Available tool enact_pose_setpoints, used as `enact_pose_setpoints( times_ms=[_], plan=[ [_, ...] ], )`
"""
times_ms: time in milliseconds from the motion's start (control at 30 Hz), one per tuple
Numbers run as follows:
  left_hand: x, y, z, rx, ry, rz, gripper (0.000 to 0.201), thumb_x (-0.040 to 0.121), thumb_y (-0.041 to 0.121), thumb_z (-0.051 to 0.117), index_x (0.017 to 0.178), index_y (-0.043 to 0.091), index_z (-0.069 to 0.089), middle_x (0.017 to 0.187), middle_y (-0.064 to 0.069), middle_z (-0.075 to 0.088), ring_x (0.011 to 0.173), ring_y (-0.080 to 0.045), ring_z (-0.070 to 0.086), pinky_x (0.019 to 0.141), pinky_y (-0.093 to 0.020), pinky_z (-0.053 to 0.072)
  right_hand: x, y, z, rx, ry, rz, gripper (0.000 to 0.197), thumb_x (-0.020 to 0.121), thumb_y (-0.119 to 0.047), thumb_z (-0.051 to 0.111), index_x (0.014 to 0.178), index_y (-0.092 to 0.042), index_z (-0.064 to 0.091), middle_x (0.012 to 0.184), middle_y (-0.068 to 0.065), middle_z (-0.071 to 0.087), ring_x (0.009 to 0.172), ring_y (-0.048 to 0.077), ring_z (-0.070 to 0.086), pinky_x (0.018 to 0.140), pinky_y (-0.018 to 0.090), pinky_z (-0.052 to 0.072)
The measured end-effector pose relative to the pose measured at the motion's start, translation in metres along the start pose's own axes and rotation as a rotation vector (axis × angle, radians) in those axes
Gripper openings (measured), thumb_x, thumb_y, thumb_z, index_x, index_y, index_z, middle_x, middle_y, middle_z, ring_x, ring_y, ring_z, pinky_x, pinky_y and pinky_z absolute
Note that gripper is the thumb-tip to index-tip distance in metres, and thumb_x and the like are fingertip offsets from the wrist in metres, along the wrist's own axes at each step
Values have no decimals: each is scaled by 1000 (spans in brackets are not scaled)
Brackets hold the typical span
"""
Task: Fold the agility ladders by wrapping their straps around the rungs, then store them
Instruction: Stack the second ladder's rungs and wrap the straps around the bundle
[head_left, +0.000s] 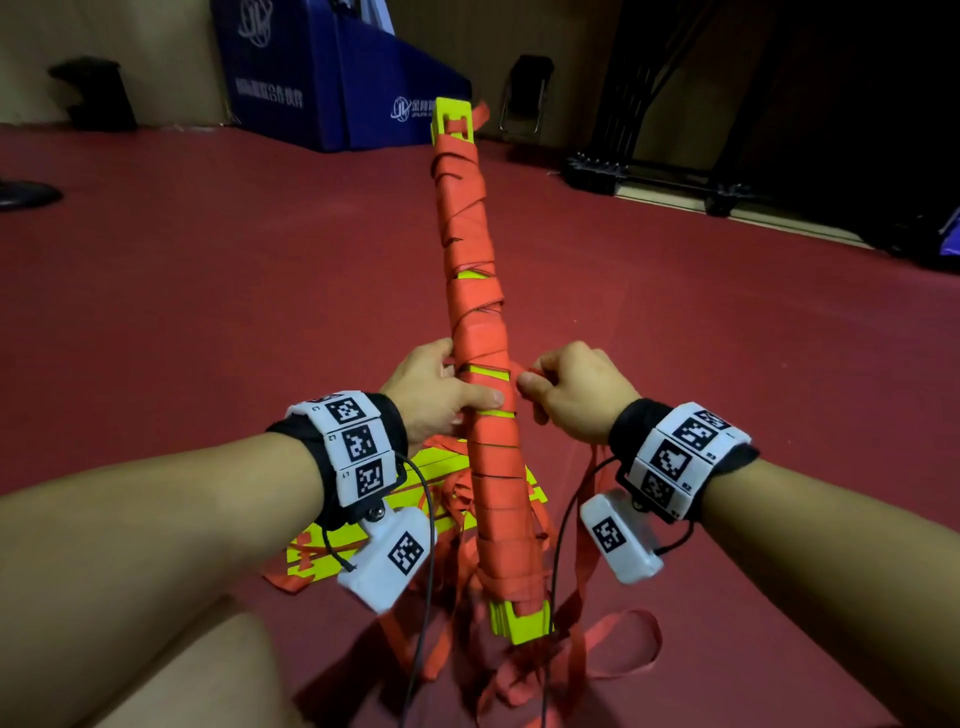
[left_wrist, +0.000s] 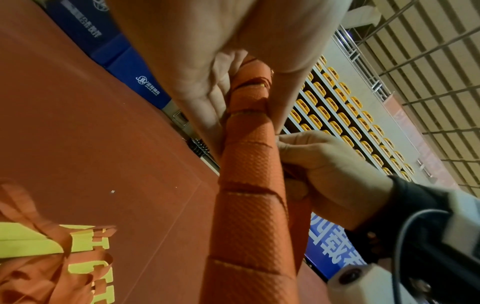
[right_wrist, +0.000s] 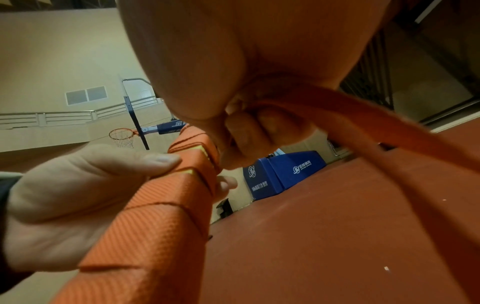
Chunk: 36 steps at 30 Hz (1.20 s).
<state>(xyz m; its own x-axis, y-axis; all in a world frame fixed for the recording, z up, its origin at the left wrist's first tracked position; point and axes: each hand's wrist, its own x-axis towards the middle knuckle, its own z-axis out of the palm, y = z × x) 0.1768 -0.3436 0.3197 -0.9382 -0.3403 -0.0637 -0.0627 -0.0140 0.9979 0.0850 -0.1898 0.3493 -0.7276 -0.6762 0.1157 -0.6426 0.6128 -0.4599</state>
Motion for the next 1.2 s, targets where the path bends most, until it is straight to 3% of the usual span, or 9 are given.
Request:
enact_pose_setpoints(
  times_ms=[133,267,400,500,600,700,967,1067,1200],
  plan=[
    [-1,1,-1,-6,2,-10,40,81,-12,71,112,10,59,105,-14,70,89,-29,67,84,-60,56,1,-5,1,-21,-46,-8,45,103,-29,48,60,-16,56,54,-3,62,57,12,56,67,28,44],
    [-3,2,-1,-21,-9,-3,41,82,-13,70,112,12,57,108,-14,68,88,-24,68,70,-42,60,0,-6,2,-42,-64,-55,47,106,-31,40,62,-18,53,67,13,68,60,27,60,67,35,54],
    [-4,4,-4,-28,1,-6,42,82,-11,71,116,10,58,110,-14,68,87,-22,68,60,-36,59,2,-3,2,24,-114,-73,44,107,-29,38,73,-11,60,67,7,70,54,17,62,60,29,49],
    [-5,6,-5,-11,4,3,44,81,-10,72,120,7,59,112,-15,70,89,-25,70,65,-39,60,5,3,1,-55,-130,-58,36,104,-28,46,76,-13,63,61,1,55,54,14,47,56,31,35],
    [-6,7,-5,44,6,27,47,79,-9,75,120,7,60,116,-14,71,95,-26,71,70,-41,61,6,7,2,-11,-116,-55,21,98,-24,56,78,-20,62,66,-2,63,63,15,56,63,27,43],
    [-6,7,-5,113,0,49,49,78,-9,76,121,9,59,108,-10,71,87,-19,69,57,-32,56,5,7,2,18,-112,-80,13,95,-20,62,83,-26,63,74,-4,69,71,14,61,72,26,47],
    [-5,7,-4,199,-11,108,52,76,-14,75,120,7,56,97,-3,69,77,-13,67,47,-22,50,0,-3,4,156,-78,-73,24,95,-14,53,73,-20,59,67,-5,66,58,7,59,63,30,48],
    [-4,5,-3,306,21,141,53,66,5,84,111,16,59,93,-5,75,73,-19,70,57,-34,56,-2,-9,6,144,-72,-55,20,95,-15,51,76,-19,57,57,-1,64,39,3,53,49,26,44],
    [-5,2,-4,415,56,159,58,43,37,78,97,27,59,80,1,75,77,-28,72,72,-49,60,-5,-18,11,116,-53,-45,45,93,-52,56,77,-12,63,67,7,69,60,19,61,62,36,49]
  ],
)
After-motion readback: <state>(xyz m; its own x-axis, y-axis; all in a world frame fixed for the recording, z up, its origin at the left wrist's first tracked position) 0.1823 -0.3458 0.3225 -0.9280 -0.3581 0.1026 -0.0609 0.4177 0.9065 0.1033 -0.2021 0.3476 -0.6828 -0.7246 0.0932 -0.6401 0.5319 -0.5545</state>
